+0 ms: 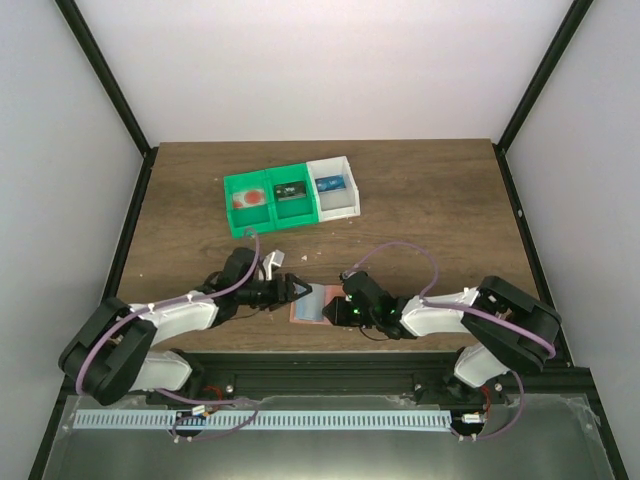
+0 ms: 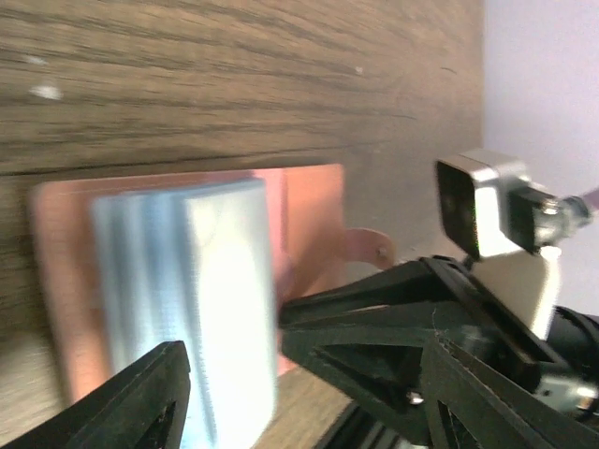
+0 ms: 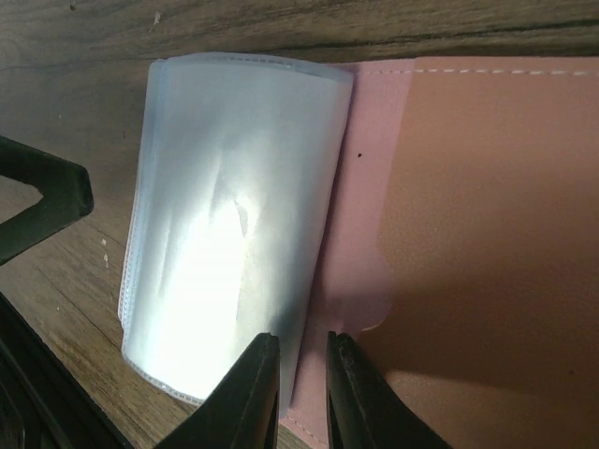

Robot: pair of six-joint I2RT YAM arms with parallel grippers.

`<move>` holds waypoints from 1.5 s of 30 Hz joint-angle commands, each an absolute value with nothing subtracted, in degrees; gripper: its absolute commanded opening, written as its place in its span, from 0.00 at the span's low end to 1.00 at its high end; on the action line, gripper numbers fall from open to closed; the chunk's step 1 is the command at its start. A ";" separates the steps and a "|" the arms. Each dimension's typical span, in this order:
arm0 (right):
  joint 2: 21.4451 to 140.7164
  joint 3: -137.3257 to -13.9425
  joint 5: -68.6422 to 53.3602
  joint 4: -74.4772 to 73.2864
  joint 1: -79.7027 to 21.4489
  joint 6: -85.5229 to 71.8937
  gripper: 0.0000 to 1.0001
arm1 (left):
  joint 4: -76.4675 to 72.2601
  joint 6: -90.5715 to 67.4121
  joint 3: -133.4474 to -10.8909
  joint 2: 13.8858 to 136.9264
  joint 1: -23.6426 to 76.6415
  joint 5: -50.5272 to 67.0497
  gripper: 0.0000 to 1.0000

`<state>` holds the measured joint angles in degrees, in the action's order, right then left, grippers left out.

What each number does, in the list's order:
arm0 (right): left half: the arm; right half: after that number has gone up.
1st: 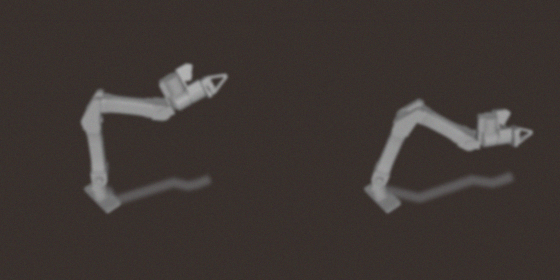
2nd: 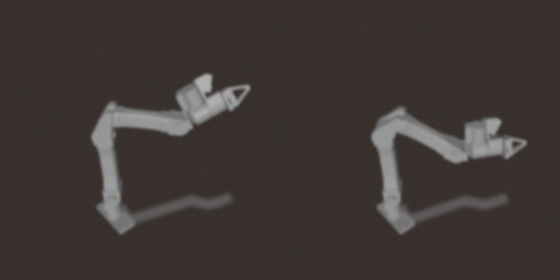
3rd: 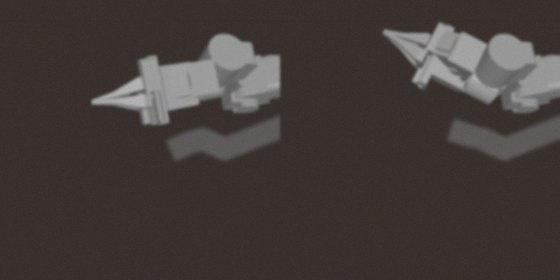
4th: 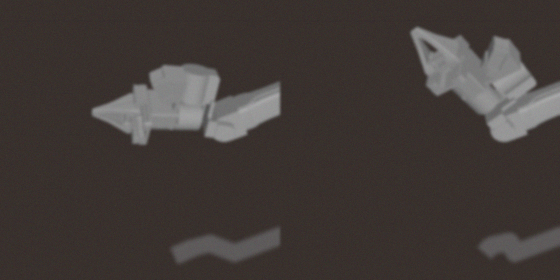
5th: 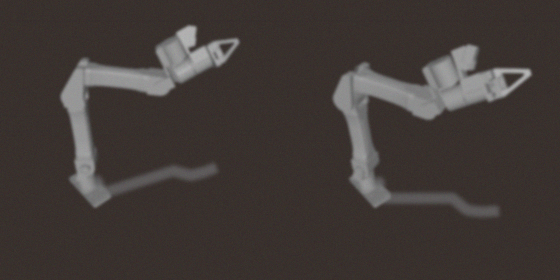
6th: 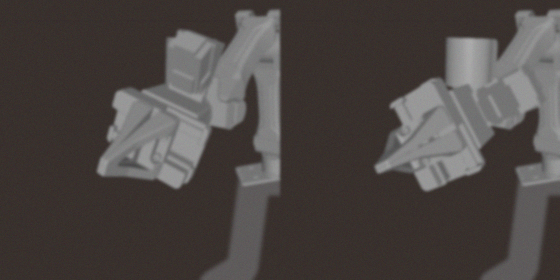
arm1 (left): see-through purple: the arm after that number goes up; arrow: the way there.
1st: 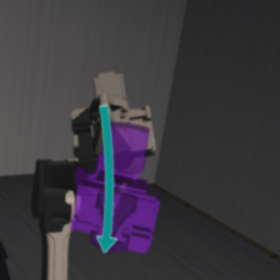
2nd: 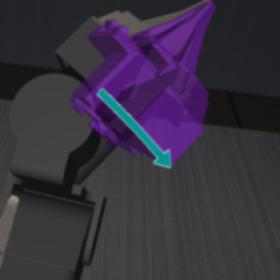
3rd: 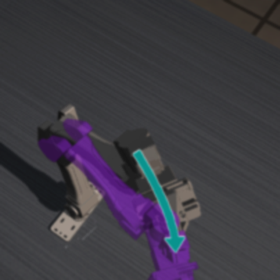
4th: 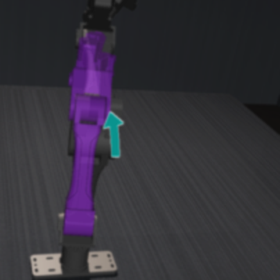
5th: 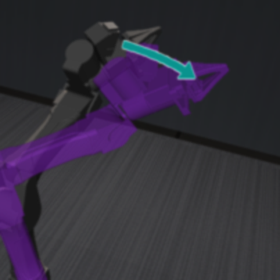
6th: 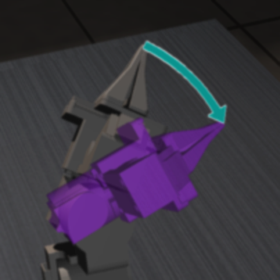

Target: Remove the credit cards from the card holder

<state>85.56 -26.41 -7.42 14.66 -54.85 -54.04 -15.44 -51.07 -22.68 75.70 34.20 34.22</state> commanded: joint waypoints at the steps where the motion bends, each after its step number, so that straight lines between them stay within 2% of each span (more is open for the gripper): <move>1: 86.17 -26.02 -6.15 14.46 -55.20 -54.51 0.17 | -7.54 -44.95 -23.26 74.59 31.13 32.20 0.70; 3: 86.35 -26.04 -7.12 14.89 -55.20 -54.00 0.17 | -9.46 -43.94 -21.66 74.32 28.45 35.67 0.74; 7: 86.31 -25.37 -8.24 16.65 -55.20 -53.45 0.17 | -15.43 -44.44 -18.66 73.90 23.10 46.04 0.75; 13: 88.59 -26.96 -10.22 17.71 -53.85 -49.94 0.18 | -7.86 -41.77 -20.81 70.37 23.03 42.86 0.76; 21: 92.76 -30.26 -13.99 16.48 -53.62 -46.91 0.18 | -17.83 -44.58 -16.42 73.44 23.03 46.39 0.78; 29: 96.70 -33.31 -16.62 16.18 -53.22 -44.40 0.18 | -11.24 -40.37 -20.49 73.21 23.03 43.36 0.79; 45: 96.91 -34.66 -16.24 12.93 -52.80 -44.40 0.19 | -14.59 -42.65 -21.24 77.13 23.53 46.80 0.75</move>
<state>95.68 -34.59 -17.45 17.26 -52.99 -44.23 -12.32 -43.18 -19.88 76.38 23.29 45.25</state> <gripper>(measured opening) 0.186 0.748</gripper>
